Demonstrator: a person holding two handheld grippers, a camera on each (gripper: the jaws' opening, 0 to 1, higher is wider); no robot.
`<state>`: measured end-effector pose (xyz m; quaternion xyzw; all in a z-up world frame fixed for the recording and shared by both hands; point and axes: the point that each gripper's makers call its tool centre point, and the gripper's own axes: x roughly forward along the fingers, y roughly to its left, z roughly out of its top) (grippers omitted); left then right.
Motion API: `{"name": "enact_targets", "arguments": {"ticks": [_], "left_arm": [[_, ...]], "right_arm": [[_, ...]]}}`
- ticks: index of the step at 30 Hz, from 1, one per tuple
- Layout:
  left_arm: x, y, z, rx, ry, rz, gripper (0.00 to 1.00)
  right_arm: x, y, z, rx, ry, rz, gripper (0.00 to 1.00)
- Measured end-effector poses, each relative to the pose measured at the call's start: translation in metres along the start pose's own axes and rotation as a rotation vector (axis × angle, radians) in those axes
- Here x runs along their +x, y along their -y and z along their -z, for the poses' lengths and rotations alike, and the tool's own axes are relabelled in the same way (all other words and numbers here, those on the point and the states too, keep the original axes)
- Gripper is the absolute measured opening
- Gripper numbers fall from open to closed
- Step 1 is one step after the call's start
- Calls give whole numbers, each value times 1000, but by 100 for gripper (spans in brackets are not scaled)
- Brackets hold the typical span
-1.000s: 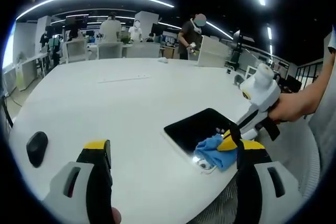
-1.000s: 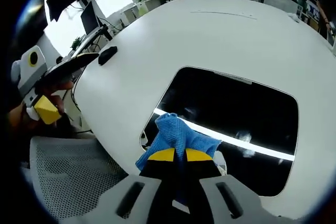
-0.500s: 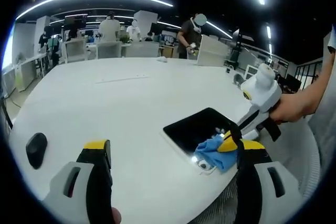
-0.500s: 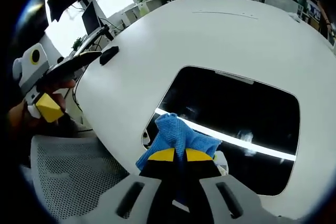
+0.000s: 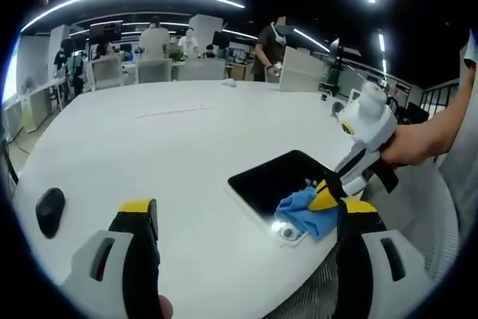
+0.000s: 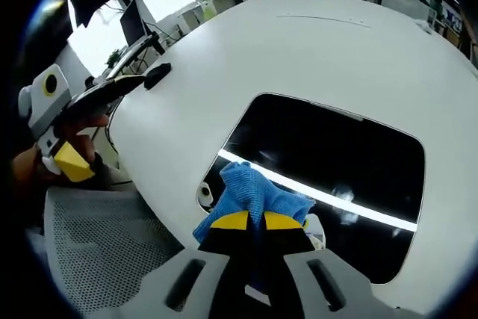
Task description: Wipe the mirror surface with the cleaning cloth until all visible marks leave the cleaned area.
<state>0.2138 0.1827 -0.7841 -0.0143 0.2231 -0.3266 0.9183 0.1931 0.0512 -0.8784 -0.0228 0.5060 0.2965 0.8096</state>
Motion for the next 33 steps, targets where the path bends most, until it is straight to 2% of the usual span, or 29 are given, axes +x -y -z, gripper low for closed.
{"name": "enact_targets", "arguments": {"ticks": [14, 33], "left_arm": [[-7, -15, -2, -28, 17, -43, 99], [-6, -14, 0, -36, 17, -41, 99]], "right_arm": [[-8, 17, 5, 49, 16, -1, 0], [-13, 29, 10, 83, 13, 22, 0]]}}
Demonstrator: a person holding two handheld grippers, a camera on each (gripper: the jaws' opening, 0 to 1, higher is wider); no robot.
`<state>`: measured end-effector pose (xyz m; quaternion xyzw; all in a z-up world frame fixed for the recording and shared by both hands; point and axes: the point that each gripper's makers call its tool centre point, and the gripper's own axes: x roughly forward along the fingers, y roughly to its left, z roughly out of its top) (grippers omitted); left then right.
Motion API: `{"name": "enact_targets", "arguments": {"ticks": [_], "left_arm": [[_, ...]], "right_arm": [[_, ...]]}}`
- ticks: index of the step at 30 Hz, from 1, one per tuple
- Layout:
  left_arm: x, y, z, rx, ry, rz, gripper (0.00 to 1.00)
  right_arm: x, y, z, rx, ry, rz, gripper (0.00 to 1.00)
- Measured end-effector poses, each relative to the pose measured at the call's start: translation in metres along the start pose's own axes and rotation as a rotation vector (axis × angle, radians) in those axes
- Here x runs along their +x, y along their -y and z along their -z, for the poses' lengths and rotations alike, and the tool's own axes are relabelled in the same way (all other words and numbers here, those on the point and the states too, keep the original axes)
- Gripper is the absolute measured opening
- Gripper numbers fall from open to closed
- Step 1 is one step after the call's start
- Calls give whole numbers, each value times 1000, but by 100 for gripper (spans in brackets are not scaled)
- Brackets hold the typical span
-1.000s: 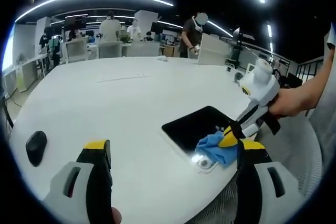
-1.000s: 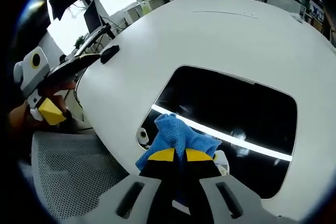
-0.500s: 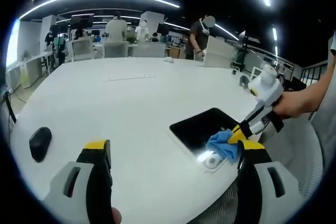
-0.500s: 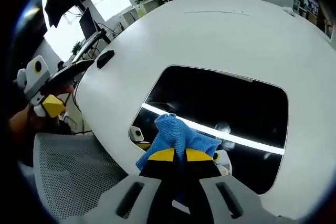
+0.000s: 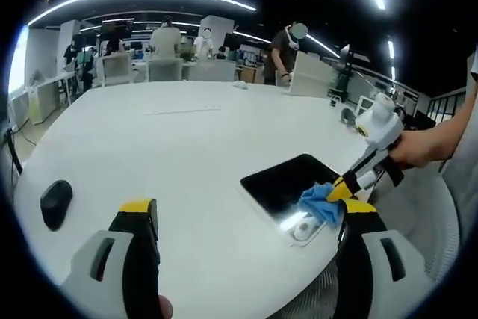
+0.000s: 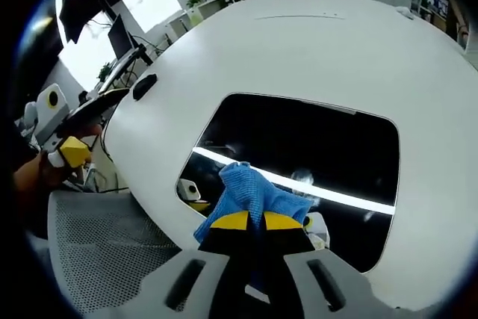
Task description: Wipe the mirror surface with the cleaning cloth until all visible marks leave the cleaned area.
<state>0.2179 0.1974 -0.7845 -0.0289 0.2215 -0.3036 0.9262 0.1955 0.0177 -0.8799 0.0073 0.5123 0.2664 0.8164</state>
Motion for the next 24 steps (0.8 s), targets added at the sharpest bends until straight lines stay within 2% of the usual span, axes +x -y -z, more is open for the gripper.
{"name": "enact_targets", "arguments": {"ticks": [6, 13, 24], "left_arm": [[-1, -1, 2, -5, -1, -2, 99], [-3, -1, 3, -7, -2, -2, 99], [-3, 0, 5, -7, -7, 6, 99]], "right_arm": [[2, 2, -5, 9, 3, 7, 0], [7, 5, -17, -26, 14, 24, 0], [15, 14, -36, -33, 31, 49, 0]]}}
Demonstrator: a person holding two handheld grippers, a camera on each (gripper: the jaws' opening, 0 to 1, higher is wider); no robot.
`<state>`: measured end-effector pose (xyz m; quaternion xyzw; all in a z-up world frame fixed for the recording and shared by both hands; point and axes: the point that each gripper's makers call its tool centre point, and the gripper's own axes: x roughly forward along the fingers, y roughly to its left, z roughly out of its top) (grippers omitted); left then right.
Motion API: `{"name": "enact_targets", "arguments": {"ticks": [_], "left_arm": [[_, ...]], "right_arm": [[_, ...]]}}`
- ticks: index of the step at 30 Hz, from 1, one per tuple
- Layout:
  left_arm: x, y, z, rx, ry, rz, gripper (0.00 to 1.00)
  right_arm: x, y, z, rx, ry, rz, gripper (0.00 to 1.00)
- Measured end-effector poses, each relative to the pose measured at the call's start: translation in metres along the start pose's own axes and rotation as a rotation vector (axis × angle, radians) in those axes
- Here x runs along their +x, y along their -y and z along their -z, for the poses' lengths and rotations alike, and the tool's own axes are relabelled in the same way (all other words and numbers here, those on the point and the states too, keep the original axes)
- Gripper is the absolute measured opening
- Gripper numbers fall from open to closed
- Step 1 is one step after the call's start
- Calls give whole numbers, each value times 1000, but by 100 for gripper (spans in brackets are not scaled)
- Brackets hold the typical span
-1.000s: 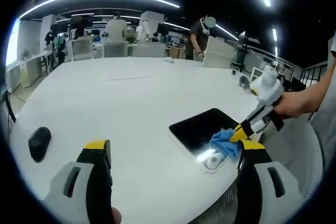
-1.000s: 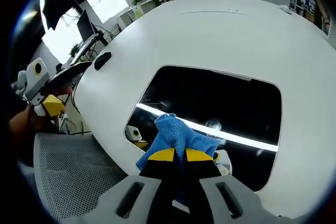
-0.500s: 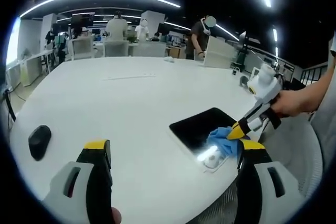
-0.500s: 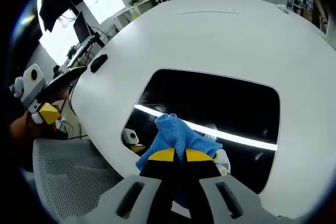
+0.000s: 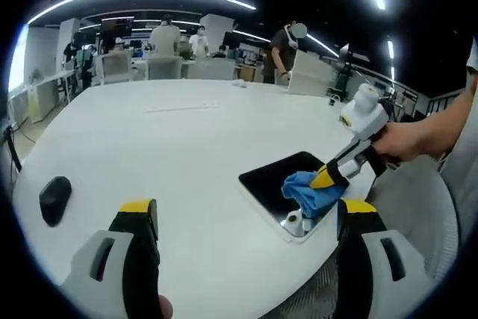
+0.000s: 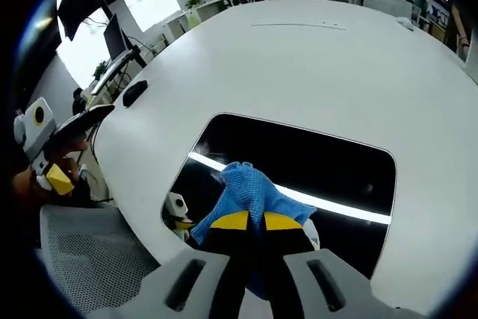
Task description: Wipe the mirror surface with the cleaning cloth until all visible marks leave the cleaned area.
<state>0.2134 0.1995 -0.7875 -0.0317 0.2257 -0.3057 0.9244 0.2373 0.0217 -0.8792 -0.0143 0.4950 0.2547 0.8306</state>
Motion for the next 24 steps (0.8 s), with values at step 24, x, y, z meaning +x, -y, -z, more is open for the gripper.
{"name": "enact_targets", "arguments": {"ticks": [24], "left_arm": [[-5, 4, 3, -16, -6, -5, 99]], "right_arm": [[25, 21, -51, -35, 25, 46, 0]]}}
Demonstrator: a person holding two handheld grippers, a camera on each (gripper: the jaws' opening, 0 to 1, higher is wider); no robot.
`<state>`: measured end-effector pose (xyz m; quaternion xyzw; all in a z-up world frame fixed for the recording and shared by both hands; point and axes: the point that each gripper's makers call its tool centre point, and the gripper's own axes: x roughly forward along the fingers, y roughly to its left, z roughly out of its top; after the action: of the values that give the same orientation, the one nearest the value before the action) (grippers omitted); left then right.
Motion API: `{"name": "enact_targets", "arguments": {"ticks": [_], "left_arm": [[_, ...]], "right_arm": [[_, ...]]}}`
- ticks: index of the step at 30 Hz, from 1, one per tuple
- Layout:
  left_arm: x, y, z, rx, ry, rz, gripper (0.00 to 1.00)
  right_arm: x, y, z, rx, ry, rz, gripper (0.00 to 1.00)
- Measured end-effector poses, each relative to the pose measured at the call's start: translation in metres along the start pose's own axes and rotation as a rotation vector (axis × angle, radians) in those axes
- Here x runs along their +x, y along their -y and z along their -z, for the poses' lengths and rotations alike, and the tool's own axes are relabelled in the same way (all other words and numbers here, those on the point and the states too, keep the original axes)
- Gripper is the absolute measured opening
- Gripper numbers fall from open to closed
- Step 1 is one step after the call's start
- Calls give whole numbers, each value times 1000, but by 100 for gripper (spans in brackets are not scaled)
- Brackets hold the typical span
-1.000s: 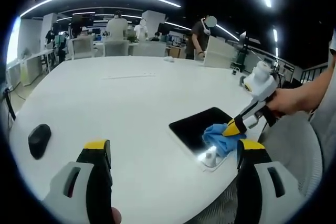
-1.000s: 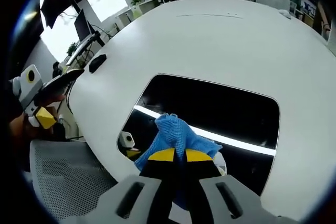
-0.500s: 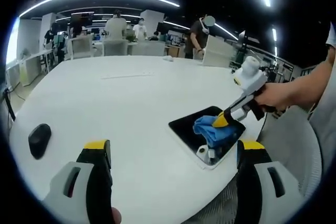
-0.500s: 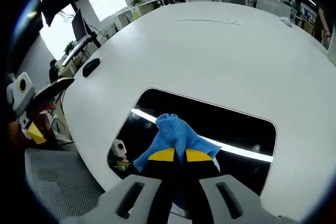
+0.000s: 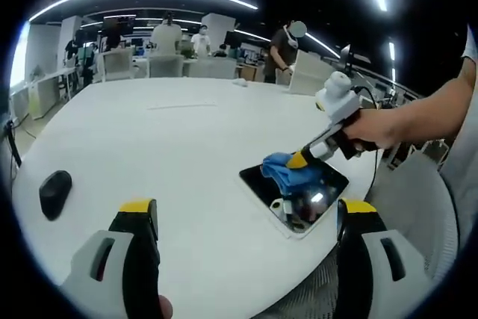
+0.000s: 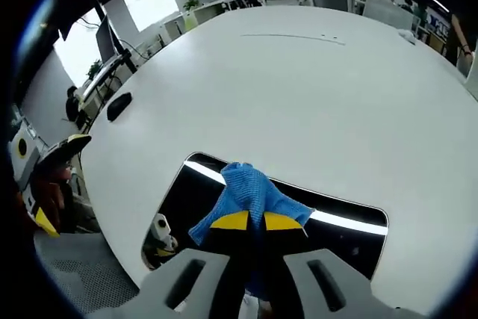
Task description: Wipe the mirror surface with the cleaning cloth until all visible marks leave the cleaned area.
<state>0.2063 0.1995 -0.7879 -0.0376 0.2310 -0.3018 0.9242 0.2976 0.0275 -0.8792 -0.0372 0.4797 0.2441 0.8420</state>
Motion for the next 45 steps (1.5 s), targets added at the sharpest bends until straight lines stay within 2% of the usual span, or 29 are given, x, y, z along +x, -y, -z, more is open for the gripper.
{"name": "enact_targets", "arguments": {"ticks": [12, 13, 23, 34, 36, 45], "left_arm": [[2, -1, -2, -5, 0, -2, 99], [2, -1, -3, -4, 1, -1, 99], [0, 0, -2, -9, -1, 0, 99], [1, -4, -8, 7, 3, -12, 99], [1, -8, -11, -16, 18, -24, 99], [5, -4, -14, 29, -4, 15, 99]], "right_arm": [[11, 8, -19, -17, 13, 4, 0], [11, 8, -18, 4, 6, 0, 0], [7, 11, -16, -11, 12, 0, 0], [2, 31, -12, 14, 19, 24, 0], [0, 33, -10, 17, 14, 31, 0], [-10, 54, -1, 42, 5, 67, 0]]}}
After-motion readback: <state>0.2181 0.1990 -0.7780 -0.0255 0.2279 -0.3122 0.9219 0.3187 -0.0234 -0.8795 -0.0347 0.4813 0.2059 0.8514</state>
